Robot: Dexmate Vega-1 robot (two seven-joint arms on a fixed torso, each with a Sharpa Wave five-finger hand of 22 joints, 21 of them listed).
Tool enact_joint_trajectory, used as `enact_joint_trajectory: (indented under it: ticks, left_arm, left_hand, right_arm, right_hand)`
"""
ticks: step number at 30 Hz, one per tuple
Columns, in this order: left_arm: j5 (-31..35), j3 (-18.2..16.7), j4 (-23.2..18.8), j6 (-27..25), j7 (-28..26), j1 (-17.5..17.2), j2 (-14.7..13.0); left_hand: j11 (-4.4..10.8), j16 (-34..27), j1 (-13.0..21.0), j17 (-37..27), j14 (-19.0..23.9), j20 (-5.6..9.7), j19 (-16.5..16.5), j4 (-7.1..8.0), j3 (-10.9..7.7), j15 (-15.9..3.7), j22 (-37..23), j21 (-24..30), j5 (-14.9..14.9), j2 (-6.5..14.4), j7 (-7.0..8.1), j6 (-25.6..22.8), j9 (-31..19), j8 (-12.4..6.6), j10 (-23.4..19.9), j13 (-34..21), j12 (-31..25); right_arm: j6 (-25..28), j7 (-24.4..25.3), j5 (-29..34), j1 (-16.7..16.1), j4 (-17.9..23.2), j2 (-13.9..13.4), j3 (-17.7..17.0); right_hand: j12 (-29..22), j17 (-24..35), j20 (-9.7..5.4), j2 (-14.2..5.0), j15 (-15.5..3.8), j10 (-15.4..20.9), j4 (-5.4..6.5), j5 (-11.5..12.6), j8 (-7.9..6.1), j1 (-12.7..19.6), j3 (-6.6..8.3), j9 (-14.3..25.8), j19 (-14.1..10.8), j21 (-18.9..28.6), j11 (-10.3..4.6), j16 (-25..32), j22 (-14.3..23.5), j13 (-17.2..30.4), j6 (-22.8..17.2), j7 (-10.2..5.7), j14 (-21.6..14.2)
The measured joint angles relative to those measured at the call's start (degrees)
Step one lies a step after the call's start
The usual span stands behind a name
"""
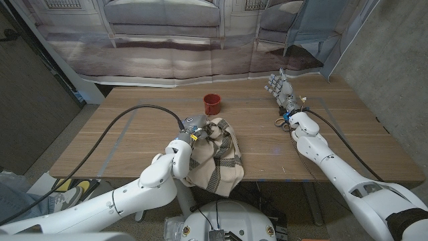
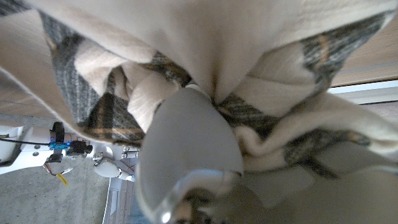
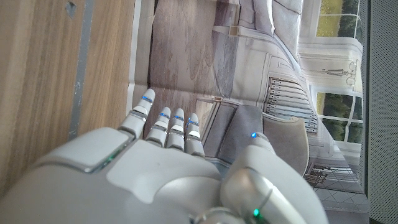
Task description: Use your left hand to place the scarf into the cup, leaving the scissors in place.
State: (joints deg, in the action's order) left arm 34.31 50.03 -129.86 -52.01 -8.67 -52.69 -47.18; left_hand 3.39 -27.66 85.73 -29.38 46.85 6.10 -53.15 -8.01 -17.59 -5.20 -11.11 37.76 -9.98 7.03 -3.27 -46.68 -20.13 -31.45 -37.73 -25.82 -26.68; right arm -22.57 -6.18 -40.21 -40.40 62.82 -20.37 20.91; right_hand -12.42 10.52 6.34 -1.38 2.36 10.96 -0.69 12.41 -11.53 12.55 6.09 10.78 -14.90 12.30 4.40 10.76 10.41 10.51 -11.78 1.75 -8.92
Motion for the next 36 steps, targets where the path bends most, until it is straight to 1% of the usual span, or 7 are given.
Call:
enact_joint_trajectory:
  ticks: [5, 7, 18, 23, 24, 28, 36]
  left_arm:
    - [-1.5, -1.0, -0.6, 0.8, -1.1, -0.4, -0.5]
    - [-2.0, -1.4, -0.8, 1.2, -1.6, -0.5, -0.8]
    - [-4.3, -3.8, -1.7, 4.6, -5.1, -1.9, -2.2]
    - [-5.1, -4.7, -2.2, 5.3, -6.3, -2.4, -2.5]
    - [-5.5, -5.1, -2.5, 5.4, -6.5, -2.6, -2.8]
    - [-6.2, -5.8, -2.9, 5.9, -6.7, -2.9, -3.2]
    - [-10.5, -9.1, -3.8, 9.2, -5.7, -3.3, -5.2]
  left_hand:
    - [0.02, 0.1, 0.0, -0.2, 0.0, 0.27, 0.3, -0.37, -0.37, 0.00, 0.0, 0.4, -0.2, 0.0, -0.33, -0.3, 0.0, 0.00, 0.0, -0.3, 0.0]
    - [0.00, 0.2, 0.0, -0.3, 0.1, 0.27, 0.3, -0.37, -0.37, 0.09, 0.0, 0.6, -0.2, 0.0, -0.43, -0.4, 0.0, 0.00, -0.6, -0.4, 0.0]
    - [-0.01, 0.0, 0.1, -0.7, 0.3, 0.59, 0.0, -0.14, -0.61, 0.28, 0.0, 1.2, -0.2, 0.1, -0.41, -1.0, 0.0, 0.01, -0.6, -0.9, 0.0]
    - [0.28, 0.0, 0.1, -1.0, 0.5, 0.89, 0.3, -0.14, -0.61, 0.46, 0.0, 1.5, -0.4, 0.1, -0.41, -1.0, 0.1, 0.01, -0.9, -1.2, 0.0]
    - [0.28, 0.0, 0.1, -1.1, 0.5, 0.89, 0.3, -0.14, -0.61, 0.45, 0.0, 1.6, -0.4, 0.1, -0.41, -1.0, 0.1, 0.01, -0.9, -1.2, 0.0]
    - [0.09, 0.0, 0.1, -1.1, 0.5, 0.89, 0.3, 0.09, -0.83, 0.45, 0.0, 1.9, -0.4, 0.1, -0.41, -1.0, 0.1, 0.01, -1.1, -1.3, 0.2]
    - [0.01, 0.0, 0.1, -1.5, 0.5, 1.09, 0.5, 0.09, -0.83, 0.45, 0.0, 2.3, -0.4, 0.1, -0.41, -1.0, 0.1, 0.02, -1.2, -1.7, 0.4]
  right_arm:
    - [-0.3, 0.0, 0.0, -0.1, 0.0, 0.1, 0.0]
    - [-0.4, 0.0, 0.0, -0.2, 0.1, 0.1, 0.0]
    - [-0.5, 0.3, 0.0, -1.3, 1.8, -0.5, -0.2]
    - [-0.5, 0.4, -0.1, -1.6, 2.3, -0.7, -0.2]
    - [-0.4, 0.4, -0.1, -1.7, 2.5, -0.8, -0.2]
    - [-0.4, 0.5, -0.2, -1.9, 2.8, -0.9, -0.2]
    - [-0.2, 0.6, -0.1, -2.0, 3.3, -1.1, -0.2]
  right_hand:
    - [0.0, 0.0, 0.00, 0.00, 0.00, 0.2, 0.00, 0.0, 0.00, 0.0, 0.00, 0.0, 0.0, 0.0, 0.23, 0.0, 0.0, 0.0, 0.0, 0.00, 0.0]
    - [0.0, 0.0, 0.00, 0.00, 0.00, 0.2, 0.00, 0.0, 0.00, 0.0, 0.00, 0.0, 0.0, 0.0, 0.22, 0.0, 0.0, 0.0, 0.0, 0.00, 0.0]
    - [0.0, 0.0, 0.17, 0.00, 0.00, 0.2, 0.00, 0.0, 0.00, 0.0, 0.00, 0.0, -0.2, 0.0, 0.22, 0.0, 0.0, 0.0, 0.0, 0.00, 0.0]
    - [0.0, 0.0, 0.21, 0.00, 0.00, 0.2, 0.00, 0.0, 0.00, 0.0, 0.00, 0.0, -0.2, 0.0, 0.20, 0.0, 0.0, 0.0, 0.0, 0.00, 0.0]
    - [0.0, 0.0, 0.21, 0.00, 0.00, 0.4, -0.10, 0.0, 0.00, 0.0, -0.10, 0.0, -0.2, 0.0, 0.00, 0.0, 0.0, 0.0, 0.0, 0.00, 0.0]
    - [0.0, 0.0, 0.21, 0.00, 0.00, 0.5, -0.24, 0.0, 0.00, 0.0, -0.24, 0.0, -0.2, 0.0, -0.10, 0.0, 0.0, 0.0, 0.0, 0.00, 0.0]
    - [0.0, 0.0, 0.42, 0.00, 0.00, 0.5, -0.24, 0.0, 0.00, 0.0, -0.24, 0.0, -0.4, -0.2, -0.10, 0.0, 0.0, 0.0, 0.0, 0.00, 0.0]
